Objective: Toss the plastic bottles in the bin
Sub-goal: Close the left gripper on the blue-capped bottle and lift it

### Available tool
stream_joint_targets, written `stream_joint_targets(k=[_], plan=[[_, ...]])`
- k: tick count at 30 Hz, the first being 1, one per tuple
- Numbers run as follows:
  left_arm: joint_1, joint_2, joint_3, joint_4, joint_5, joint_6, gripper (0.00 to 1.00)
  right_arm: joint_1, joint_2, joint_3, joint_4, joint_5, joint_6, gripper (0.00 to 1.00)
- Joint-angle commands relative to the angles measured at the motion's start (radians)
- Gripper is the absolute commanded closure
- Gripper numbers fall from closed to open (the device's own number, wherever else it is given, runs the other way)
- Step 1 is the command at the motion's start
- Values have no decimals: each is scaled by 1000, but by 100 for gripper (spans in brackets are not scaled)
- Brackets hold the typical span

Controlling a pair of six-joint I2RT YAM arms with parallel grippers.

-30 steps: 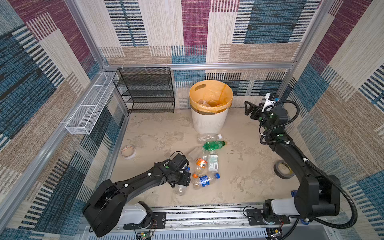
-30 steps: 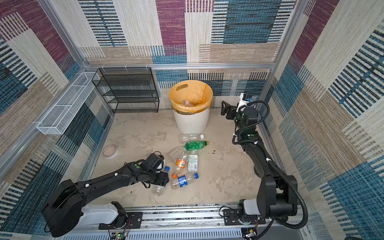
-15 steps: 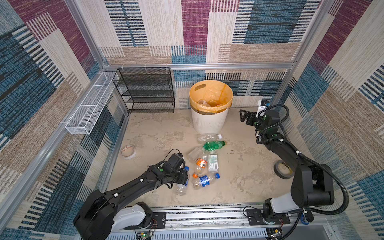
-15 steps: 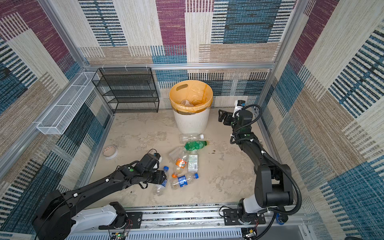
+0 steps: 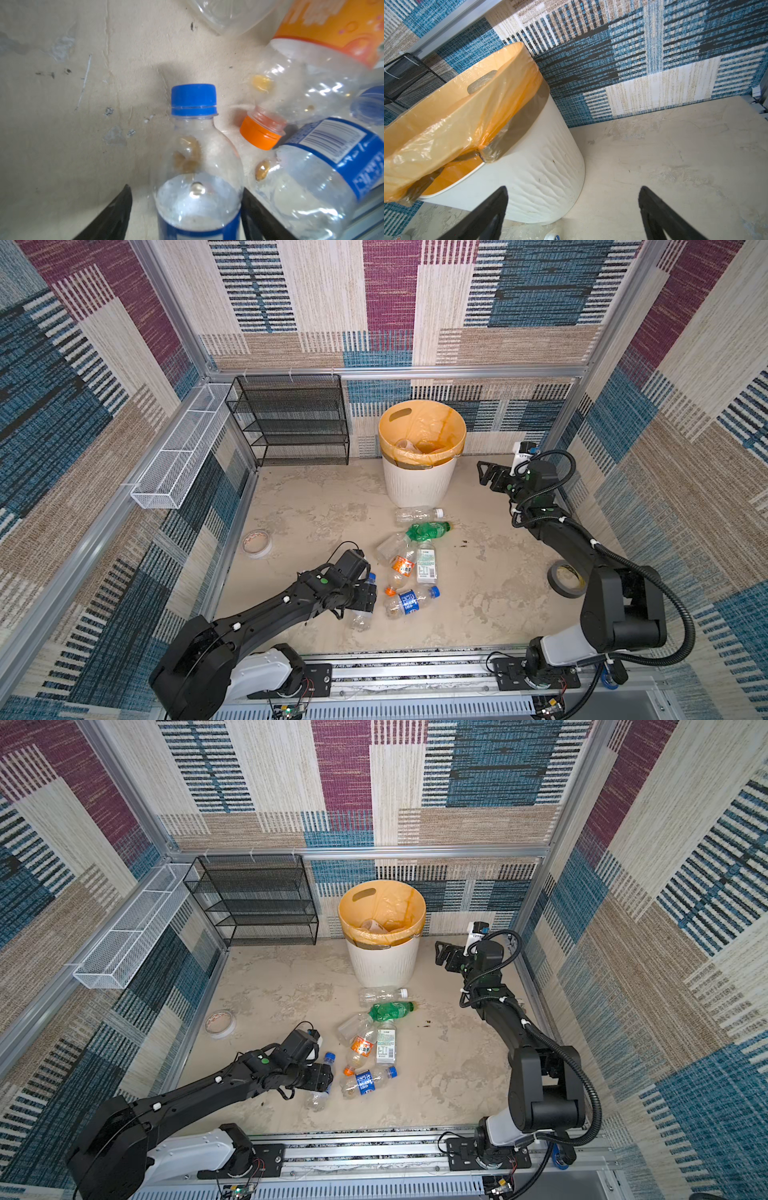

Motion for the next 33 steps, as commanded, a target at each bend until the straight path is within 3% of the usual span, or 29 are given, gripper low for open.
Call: stream_joint_targets(k=[1,11,18,23,26,29,33], plan=[[1,31,11,19,16,16,22,1,-1,-3,15,-4,7,2],[8,24,13,33,8,17,39,0,28,-5,3,-7,3,4],[35,-70,25,61,-30,46,41,0,48,-1,-19,-17,3,6],[54,-167,84,125,-91,136,40,0,70,28,-58,-15,-14,7],[59,-232,106,255,-117,241,40,0,76,30,-86,-12,-27,8],[60,-273,90,503,-119,367,40,0,69,4,-96,-2,-34,9],[63,-244,147,754,-119,535,40,1,47,-37,-104,-15,-19,10]])
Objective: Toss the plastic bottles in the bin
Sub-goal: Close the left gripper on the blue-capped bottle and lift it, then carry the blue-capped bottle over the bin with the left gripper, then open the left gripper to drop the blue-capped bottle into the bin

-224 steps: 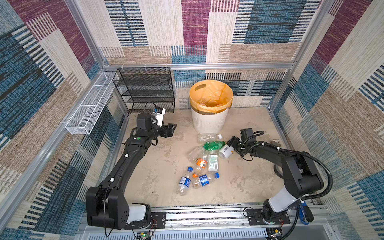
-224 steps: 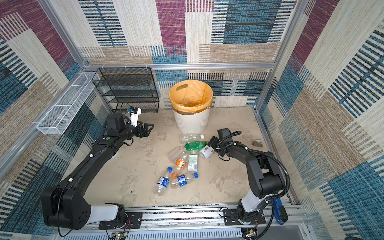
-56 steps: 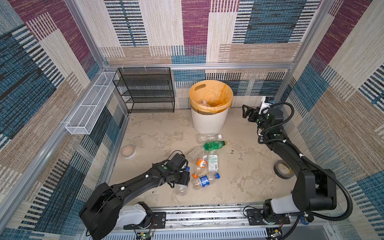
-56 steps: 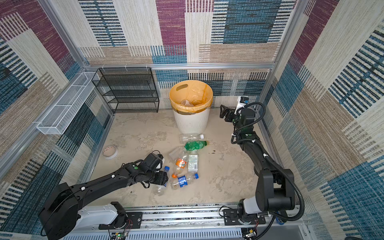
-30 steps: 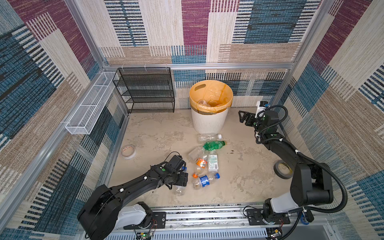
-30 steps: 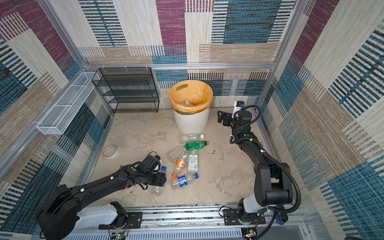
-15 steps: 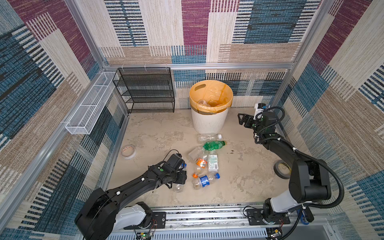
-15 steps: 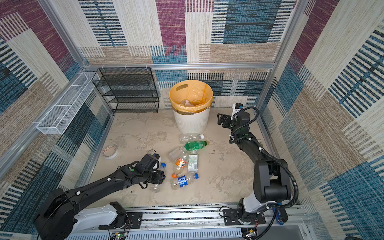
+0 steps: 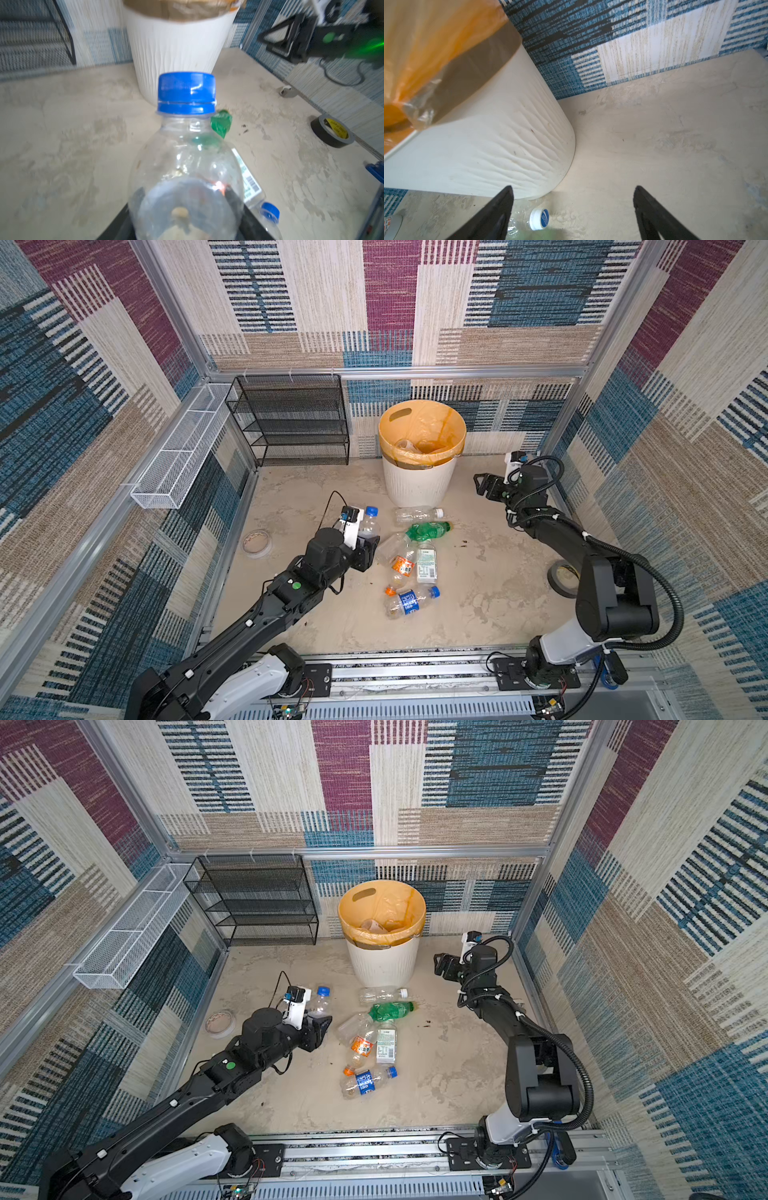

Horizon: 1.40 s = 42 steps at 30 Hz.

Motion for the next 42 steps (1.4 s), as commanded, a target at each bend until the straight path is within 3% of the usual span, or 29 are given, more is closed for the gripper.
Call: stream_joint_targets(k=[1,6,10,14,16,19,22,24,25,27,30,35,42], plan=[[1,20,52,344,-1,215,40,2,-23,-28,-8,-8,4,10],[2,51,120,593,67,354,43,2,-29,-79,-7,-18,24,11],[2,83,146,912,154,446,44,4,-43,-112,11,-30,42,12],[3,191,304,1013,220,485,42,5,-61,-125,27,-34,56,12],[4,297,436,1006,180,478,42,7,-64,-129,41,-37,66,12],[49,515,764,734,89,343,37,14,-60,-133,62,-52,87,13],[138,788,1267,150,206,99,26,33,-70,-133,72,-52,94,13],[166,937,1515,-72,308,22,20,43,-91,-146,77,-43,93,13],[170,974,1568,-113,339,12,17,47,-105,-151,77,-39,89,13],[170,984,1570,-111,366,17,6,48,-126,-162,68,-23,77,13],[170,935,1485,-41,333,39,1,48,-139,-161,46,-6,55,13],[173,870,1418,-30,336,65,0,52,-115,-136,20,-31,45,12],[211,762,1309,-170,329,165,1,86,-100,-85,-127,-15,-63,11]])
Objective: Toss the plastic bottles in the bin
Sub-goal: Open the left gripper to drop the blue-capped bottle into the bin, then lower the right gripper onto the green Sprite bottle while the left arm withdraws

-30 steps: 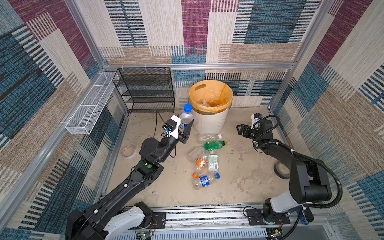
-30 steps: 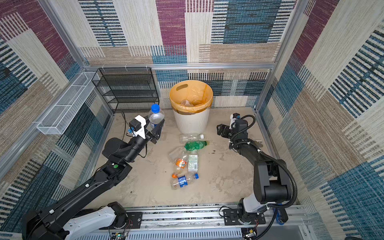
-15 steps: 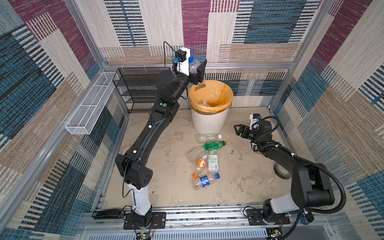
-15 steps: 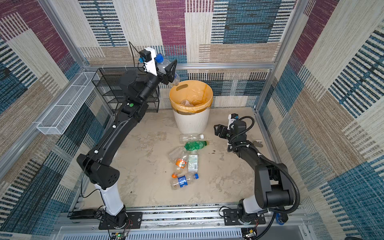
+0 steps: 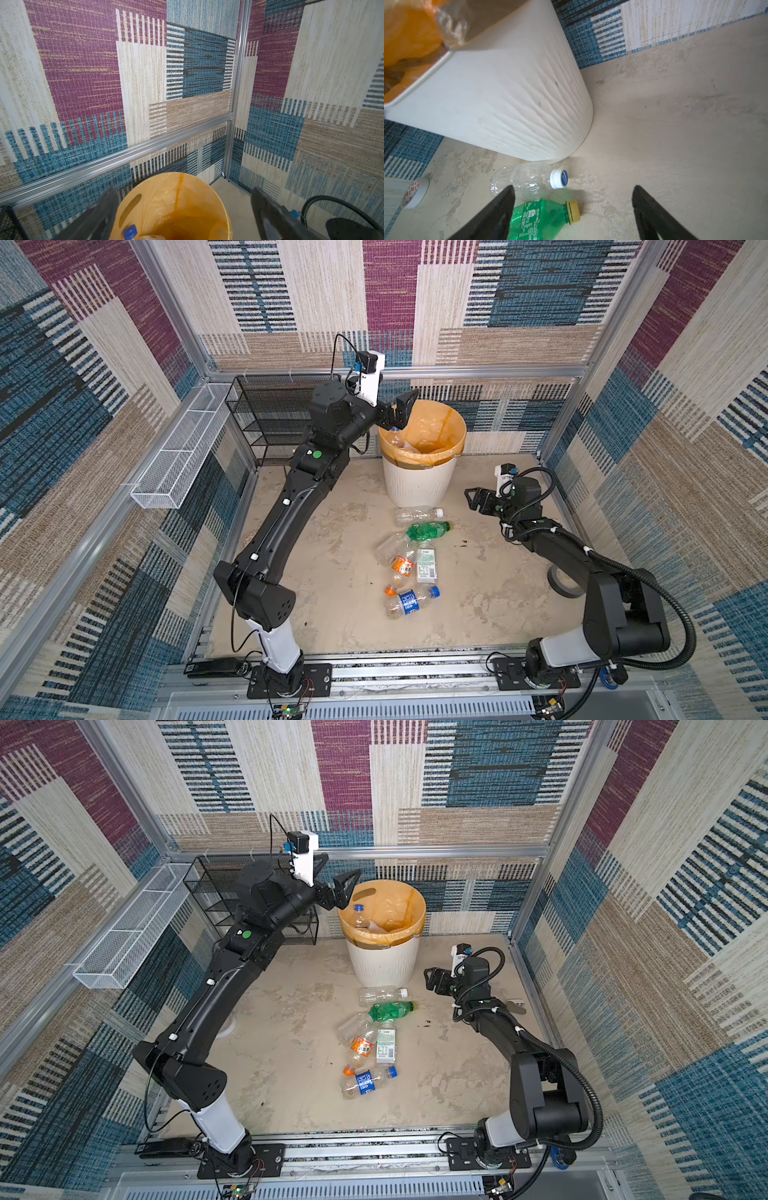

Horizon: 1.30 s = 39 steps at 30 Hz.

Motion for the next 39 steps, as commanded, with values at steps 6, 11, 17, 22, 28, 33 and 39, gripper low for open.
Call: stream_joint_targets(k=[6,11,17,22,28,33,39], plan=[[110,-166,-272,-102,-22,-2,2,21,-7,10,-117,-6,-88,11],[167,-281,-494,-118,-41,-1,3,76,-5,11,-176,23,-113,11],[222,-406,-766,-90,-43,11,4,136,-39,-44,-199,87,-81,5],[242,-470,-948,-14,-40,24,4,204,-89,-64,-297,84,-97,5],[245,-446,-998,32,20,-9,6,257,-161,-108,-339,99,-75,6],[245,-424,-1004,32,32,-15,7,259,-117,-33,-393,185,-231,7],[245,-435,-1018,37,30,-14,8,259,-63,24,-407,250,-442,7]])
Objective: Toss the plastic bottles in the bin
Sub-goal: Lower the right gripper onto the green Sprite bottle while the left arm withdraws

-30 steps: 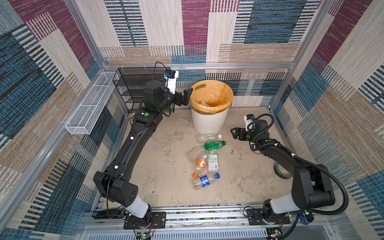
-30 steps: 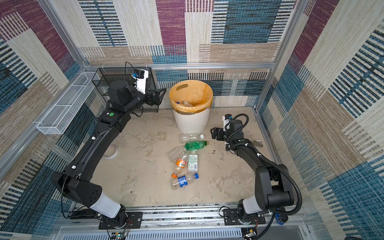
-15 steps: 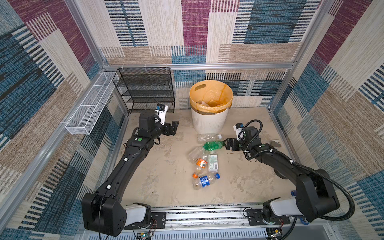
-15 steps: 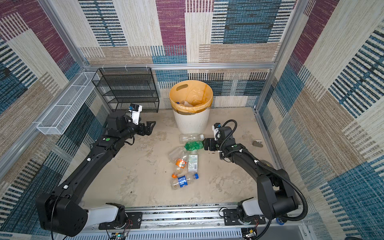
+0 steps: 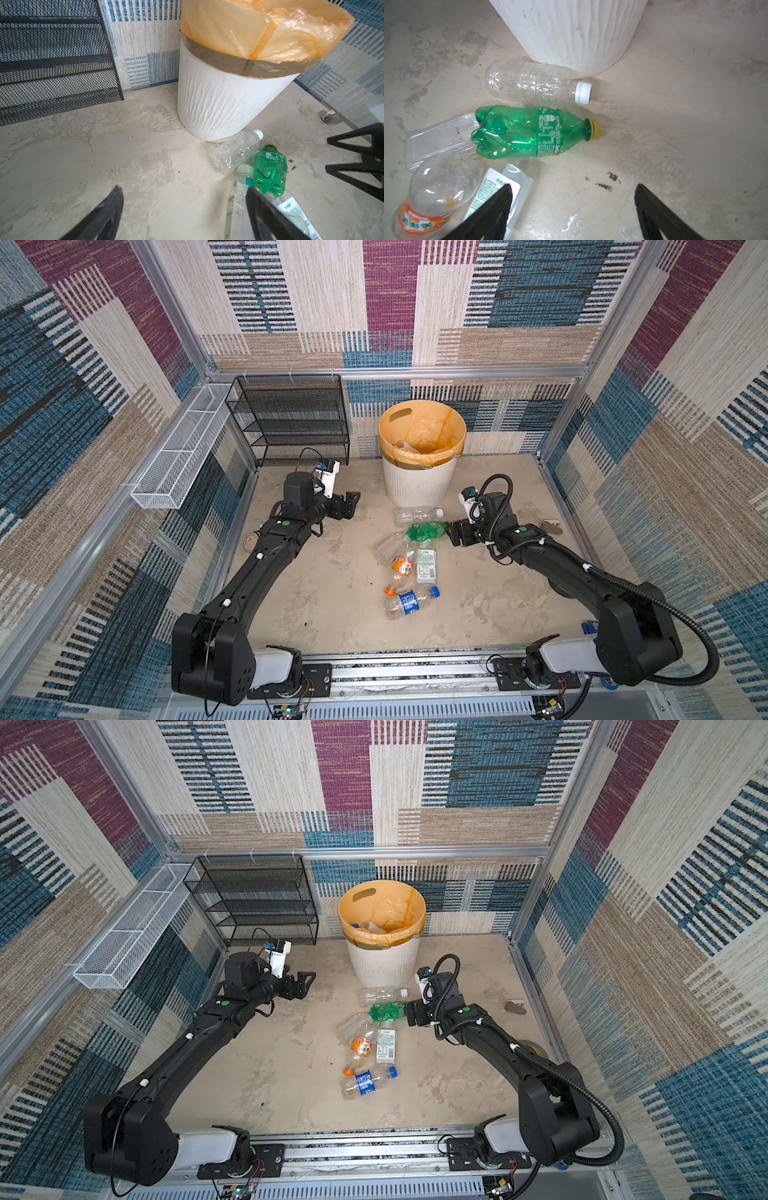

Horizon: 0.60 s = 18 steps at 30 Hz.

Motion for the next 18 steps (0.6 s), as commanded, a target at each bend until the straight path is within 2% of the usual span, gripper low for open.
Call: stream_joint_targets(k=[1,8,15,18], plan=[[1,-9,-9,43,14,-16,8,2,23,15,-17,29,-161,7],[1,-8,-12,46,17,-14,8,74,-9,-90,63,91,-339,6],[1,-2,-15,48,19,-17,9,102,-91,-278,348,137,-507,4],[1,1,-14,48,22,-17,9,106,-72,-320,470,164,-565,4]])
